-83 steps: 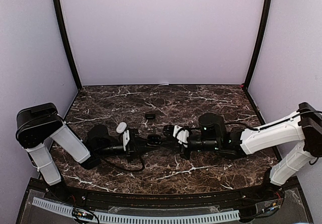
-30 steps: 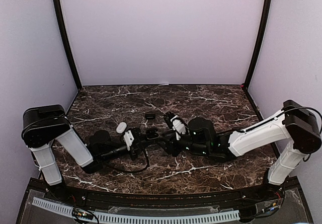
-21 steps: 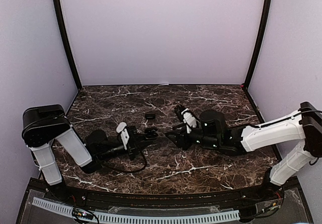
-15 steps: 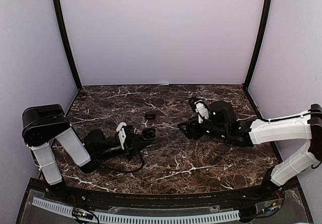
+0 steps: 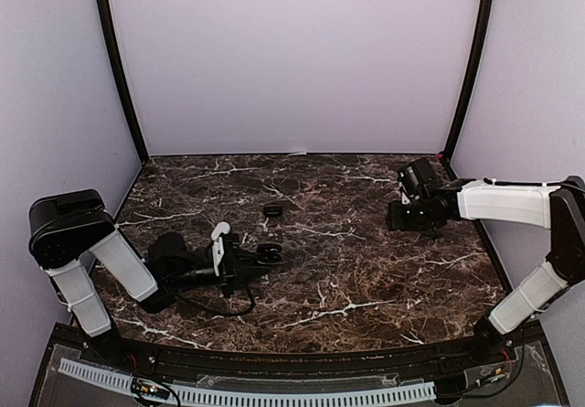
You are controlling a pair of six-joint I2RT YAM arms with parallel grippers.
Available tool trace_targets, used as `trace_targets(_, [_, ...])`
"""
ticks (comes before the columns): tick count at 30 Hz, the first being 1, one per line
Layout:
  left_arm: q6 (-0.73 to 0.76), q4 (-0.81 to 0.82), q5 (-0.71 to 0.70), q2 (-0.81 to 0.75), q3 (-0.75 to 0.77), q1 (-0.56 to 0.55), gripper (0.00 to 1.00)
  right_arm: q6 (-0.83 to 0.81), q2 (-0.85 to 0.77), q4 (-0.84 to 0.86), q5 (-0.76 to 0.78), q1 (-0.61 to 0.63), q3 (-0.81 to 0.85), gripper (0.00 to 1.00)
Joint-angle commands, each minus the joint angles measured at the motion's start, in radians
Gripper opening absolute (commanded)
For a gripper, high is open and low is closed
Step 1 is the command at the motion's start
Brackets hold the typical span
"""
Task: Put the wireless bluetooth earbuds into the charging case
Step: Pick up the left earbud from the center of the board.
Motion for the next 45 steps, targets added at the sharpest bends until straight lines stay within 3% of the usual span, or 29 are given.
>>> trace_targets(1, [0.039,-0.076,0.054,-0.064,0.006,0.006,0.08,0.112,-0.009,-0.103,0.047,-0.071,0.019,0.51])
trace_targets(8, [0.103,-0.188,0.057,-0.093,0.018,0.005,0.08,0.197,0.053,-0.197,0.076,-0.219,0.069,0.42])
trace_targets(13, [0.089,-0.042,0.077,-0.032,-0.016,0.005,0.08,0.2,0.099,-0.166,0.03,-0.258,0.09,0.36])
trace_targets(19, [0.082,0.067,0.076,0.032,-0.043,0.005,0.08,0.237,0.162,-0.223,0.099,-0.29,0.126,0.3])
trace_targets(28, [0.083,0.083,0.077,0.032,-0.043,0.005,0.08,0.242,0.183,-0.201,0.048,-0.368,0.098,0.28])
trace_targets(45, [0.096,0.065,0.078,0.013,-0.045,0.005,0.08,0.251,0.261,-0.208,0.003,-0.384,0.101,0.24])
